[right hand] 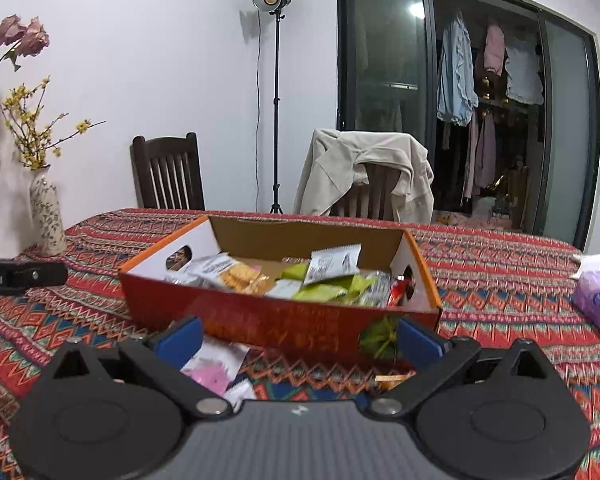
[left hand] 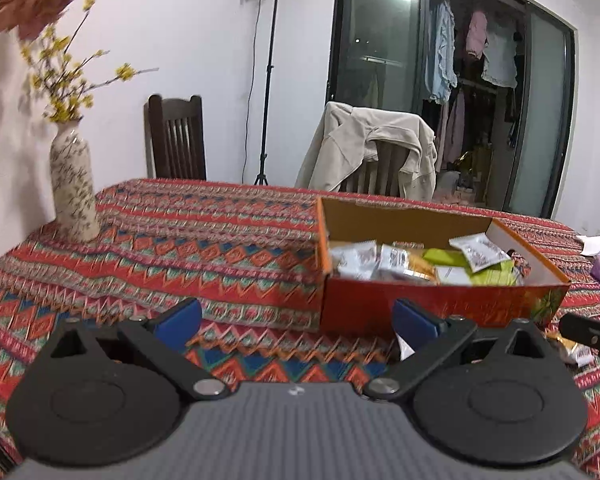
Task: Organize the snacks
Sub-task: 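Move both tools back over the remaining snack packets, then grasp a white packet with the right tool while the left tool grasps a cookie packet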
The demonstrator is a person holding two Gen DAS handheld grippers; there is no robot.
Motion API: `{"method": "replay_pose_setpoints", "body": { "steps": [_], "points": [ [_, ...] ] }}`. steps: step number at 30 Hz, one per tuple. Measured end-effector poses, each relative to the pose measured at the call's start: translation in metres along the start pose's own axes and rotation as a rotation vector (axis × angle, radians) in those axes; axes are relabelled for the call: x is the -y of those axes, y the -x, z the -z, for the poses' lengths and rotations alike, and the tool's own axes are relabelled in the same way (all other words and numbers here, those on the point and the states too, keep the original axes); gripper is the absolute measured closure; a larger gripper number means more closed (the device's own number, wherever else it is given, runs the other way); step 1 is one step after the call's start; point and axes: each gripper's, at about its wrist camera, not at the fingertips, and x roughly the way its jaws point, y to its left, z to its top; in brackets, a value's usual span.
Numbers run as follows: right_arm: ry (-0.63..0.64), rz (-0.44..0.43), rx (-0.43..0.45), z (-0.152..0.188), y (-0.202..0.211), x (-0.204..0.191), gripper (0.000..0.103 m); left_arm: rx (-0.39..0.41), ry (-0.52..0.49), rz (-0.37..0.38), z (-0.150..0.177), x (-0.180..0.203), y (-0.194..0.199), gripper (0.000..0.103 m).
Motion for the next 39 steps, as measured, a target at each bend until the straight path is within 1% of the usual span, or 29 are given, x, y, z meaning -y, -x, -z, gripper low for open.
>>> {"method": "replay_pose_setpoints", "body": {
  "steps": [4,12,22,24,25,26,27,29,30,31,34,37,39],
  "points": [
    [0.002,0.005,-0.023,0.008,0.004,-0.004,0.0,-0.022,-0.004,-0.006,0.012,-0.008,0.006,0.0],
    [0.004,-0.041,-0.051,0.015,0.007,-0.02,0.0,-0.034,0.019,0.0,0.025,-0.021,0.016,0.0],
    [0.051,-0.102,-0.111,0.026,-0.007,-0.05,0.0,-0.061,0.042,0.016,0.038,-0.029,0.016,0.0],
    [0.058,-0.115,-0.116,0.029,-0.011,-0.054,0.003,-0.062,0.036,0.016,0.04,-0.029,0.017,0.0],
    [0.059,-0.114,-0.119,0.03,-0.013,-0.055,0.008,-0.061,0.037,0.016,0.04,-0.03,0.018,0.0],
    [0.058,-0.116,-0.122,0.031,-0.015,-0.056,0.017,-0.062,0.039,0.017,0.041,-0.031,0.018,0.0],
    [0.054,-0.124,-0.127,0.031,-0.017,-0.057,0.021,-0.061,0.041,0.017,0.041,-0.032,0.019,0.0],
    [0.054,-0.135,-0.14,0.033,-0.021,-0.058,0.038,-0.062,0.047,0.016,0.042,-0.034,0.019,0.0],
    [0.057,-0.135,-0.149,0.035,-0.023,-0.059,0.041,-0.064,0.05,0.014,0.042,-0.035,0.019,0.0],
    [0.063,-0.135,-0.163,0.036,-0.025,-0.06,0.048,-0.065,0.051,0.014,0.043,-0.036,0.019,0.0],
    [0.067,-0.131,-0.173,0.04,-0.026,-0.059,0.051,-0.07,0.055,0.015,0.043,-0.036,0.019,0.0],
    [0.043,-0.141,-0.159,0.039,-0.021,-0.052,0.056,-0.073,0.053,0.018,0.043,-0.034,0.019,0.0],
    [0.038,-0.138,-0.143,0.039,-0.016,-0.048,0.057,-0.076,0.052,0.021,0.043,-0.031,0.018,0.0]
  ]
}}
